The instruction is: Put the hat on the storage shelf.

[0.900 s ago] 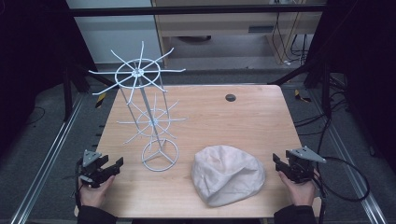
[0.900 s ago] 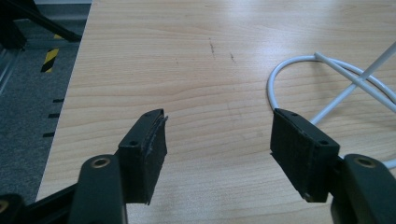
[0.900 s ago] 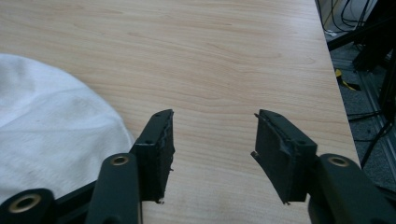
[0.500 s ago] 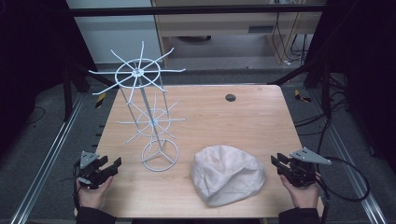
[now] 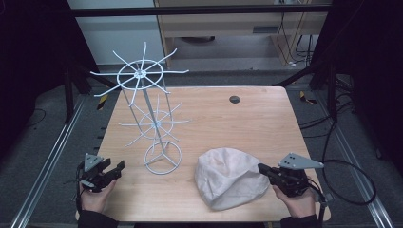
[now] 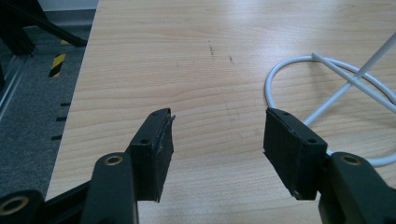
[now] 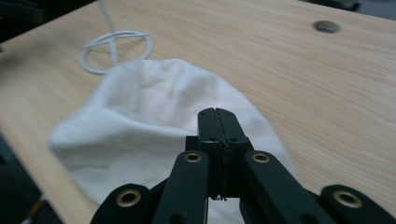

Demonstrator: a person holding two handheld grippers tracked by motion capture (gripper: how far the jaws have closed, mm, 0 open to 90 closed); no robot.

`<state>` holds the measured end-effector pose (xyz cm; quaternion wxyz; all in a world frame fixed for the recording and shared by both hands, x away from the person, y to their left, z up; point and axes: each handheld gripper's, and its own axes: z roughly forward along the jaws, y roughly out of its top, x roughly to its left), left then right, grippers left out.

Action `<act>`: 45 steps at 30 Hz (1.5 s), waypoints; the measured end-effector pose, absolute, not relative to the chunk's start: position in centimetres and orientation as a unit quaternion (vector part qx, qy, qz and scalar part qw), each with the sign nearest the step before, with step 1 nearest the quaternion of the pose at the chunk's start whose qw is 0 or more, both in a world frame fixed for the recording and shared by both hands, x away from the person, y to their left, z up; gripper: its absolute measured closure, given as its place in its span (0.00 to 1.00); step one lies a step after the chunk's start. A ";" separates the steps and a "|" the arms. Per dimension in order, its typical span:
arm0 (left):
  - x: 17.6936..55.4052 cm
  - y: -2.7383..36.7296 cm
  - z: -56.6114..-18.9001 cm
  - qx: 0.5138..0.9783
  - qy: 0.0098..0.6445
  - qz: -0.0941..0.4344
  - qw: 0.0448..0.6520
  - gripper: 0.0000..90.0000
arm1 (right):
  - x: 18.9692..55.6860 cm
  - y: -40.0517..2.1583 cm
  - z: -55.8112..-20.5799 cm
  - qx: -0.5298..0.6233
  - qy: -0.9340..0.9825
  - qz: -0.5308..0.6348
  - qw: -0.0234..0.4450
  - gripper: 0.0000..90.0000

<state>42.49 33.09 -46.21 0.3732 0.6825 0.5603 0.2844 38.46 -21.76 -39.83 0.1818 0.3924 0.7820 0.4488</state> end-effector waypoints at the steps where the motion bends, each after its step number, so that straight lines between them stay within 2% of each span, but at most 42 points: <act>1: 42.5 33.1 -46.2 0.683 0.560 0.284 0.373 0.47 | 38.2 -20.7 -39.7 0.375 0.791 0.453 0.167 1.00; 15: 42.6 32.9 -46.3 0.689 0.557 0.283 0.367 0.46 | 36.8 -13.9 -40.8 0.286 0.841 0.452 0.083 1.00; 27: 42.6 32.8 -46.3 0.691 0.556 0.284 0.365 0.46 | 36.8 -11.1 -43.4 0.268 0.862 0.426 0.055 1.00; 32: 42.6 32.8 -46.3 0.692 0.555 0.285 0.363 0.46 | 37.2 -10.9 -44.1 0.276 0.860 0.426 0.062 1.00; 45: 42.7 32.7 -46.4 0.695 0.552 0.286 0.361 0.45 | 39.0 -9.9 -44.4 0.300 0.842 0.434 0.116 1.00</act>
